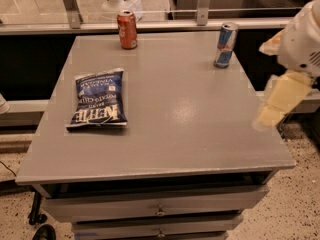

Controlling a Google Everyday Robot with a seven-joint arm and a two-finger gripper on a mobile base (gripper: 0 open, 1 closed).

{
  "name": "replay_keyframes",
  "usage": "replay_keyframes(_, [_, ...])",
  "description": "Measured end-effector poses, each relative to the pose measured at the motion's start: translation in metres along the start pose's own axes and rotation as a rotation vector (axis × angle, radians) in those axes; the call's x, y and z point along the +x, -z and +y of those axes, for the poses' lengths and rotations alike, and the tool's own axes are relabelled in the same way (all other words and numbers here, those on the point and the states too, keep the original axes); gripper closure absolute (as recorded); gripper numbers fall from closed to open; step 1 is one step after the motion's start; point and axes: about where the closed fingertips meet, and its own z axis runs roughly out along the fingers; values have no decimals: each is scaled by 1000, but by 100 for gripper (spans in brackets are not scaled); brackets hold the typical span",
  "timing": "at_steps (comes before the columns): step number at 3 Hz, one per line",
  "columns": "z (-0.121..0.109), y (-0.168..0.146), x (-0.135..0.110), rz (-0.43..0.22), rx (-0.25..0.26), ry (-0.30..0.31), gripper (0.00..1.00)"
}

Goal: Move blue chip bag near coke can

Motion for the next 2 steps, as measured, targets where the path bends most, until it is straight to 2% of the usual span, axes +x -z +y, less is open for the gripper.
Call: replay_keyframes(2, [-7, -101, -109, -363, -89, -155, 0])
